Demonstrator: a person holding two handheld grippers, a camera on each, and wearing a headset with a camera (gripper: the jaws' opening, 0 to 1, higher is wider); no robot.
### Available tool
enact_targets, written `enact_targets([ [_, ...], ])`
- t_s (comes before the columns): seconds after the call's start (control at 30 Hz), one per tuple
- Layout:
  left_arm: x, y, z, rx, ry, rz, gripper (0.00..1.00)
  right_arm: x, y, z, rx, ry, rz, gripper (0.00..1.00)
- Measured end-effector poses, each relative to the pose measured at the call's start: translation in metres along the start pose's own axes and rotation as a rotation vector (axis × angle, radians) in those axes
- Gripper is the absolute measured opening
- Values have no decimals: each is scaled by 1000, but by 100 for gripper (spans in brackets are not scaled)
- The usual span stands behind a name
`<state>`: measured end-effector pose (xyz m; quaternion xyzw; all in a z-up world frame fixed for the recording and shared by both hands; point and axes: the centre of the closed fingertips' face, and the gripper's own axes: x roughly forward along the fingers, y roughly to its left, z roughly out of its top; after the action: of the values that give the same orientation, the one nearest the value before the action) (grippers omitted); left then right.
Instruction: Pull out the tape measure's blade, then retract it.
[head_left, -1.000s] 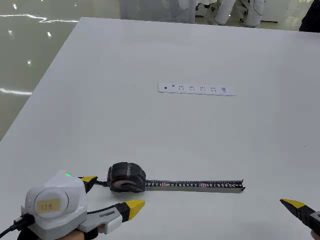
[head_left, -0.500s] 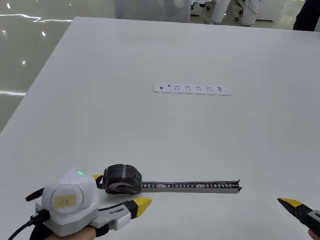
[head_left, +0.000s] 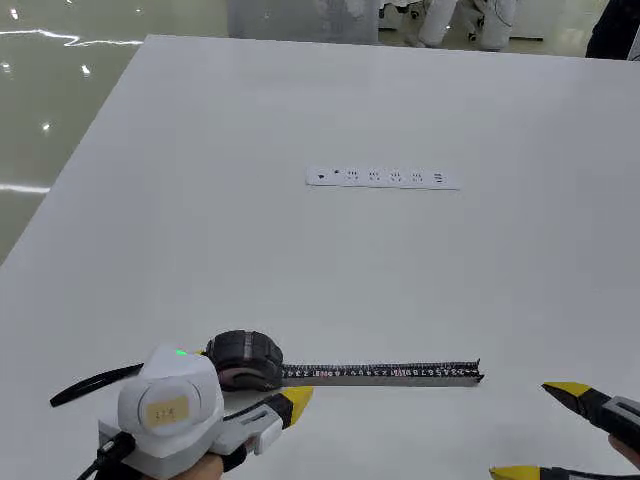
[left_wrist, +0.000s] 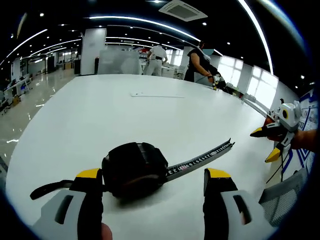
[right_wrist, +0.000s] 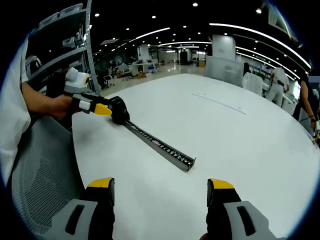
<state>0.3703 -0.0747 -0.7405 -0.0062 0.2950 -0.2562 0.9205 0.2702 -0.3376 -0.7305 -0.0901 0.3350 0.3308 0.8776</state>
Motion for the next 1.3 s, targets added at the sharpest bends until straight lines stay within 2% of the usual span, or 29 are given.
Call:
enact_targets([
  [0.07,2,3,2,-32,-9,33,78,3,-6,2,-20,8,11,72],
  [0.1,3,3,2,-41,-10,33,78,4,-8,2,-31,13,18,70],
  [0.13,4,4,3,-46,-11,39,78,5,-10,3,-41,17,23,69],
  [0.17,4,7,2,-52,-14,67,76,7,-13,3,-59,27,30,68],
  [0.27,6,8,1,-47,-13,95,73,11,-22,3,-89,48,46,65],
  [0.47,8,12,2,-79,-16,128,71,19,-27,8,-137,80,80,59],
  [0.53,10,12,1,-75,-11,134,70,22,-30,7,-161,97,90,56],
  [0.63,11,18,1,-103,-17,146,67,28,-31,7,-181,115,111,54],
  [0.7,12,18,0,-100,-15,152,65,30,-33,8,-201,117,116,49],
  [0.8,13,20,0,-117,-13,165,64,34,-37,8,-216,134,134,47],
  [0.9,16,22,-1,-137,-9,179,64,39,-42,9,-242,148,160,41],
  [1.13,17,26,-2,-169,-6,202,61,51,-49,5,-295,195,202,39],
  [1.3,19,29,-3,-187,6,212,59,64,-49,1,-341,231,240,35],
])
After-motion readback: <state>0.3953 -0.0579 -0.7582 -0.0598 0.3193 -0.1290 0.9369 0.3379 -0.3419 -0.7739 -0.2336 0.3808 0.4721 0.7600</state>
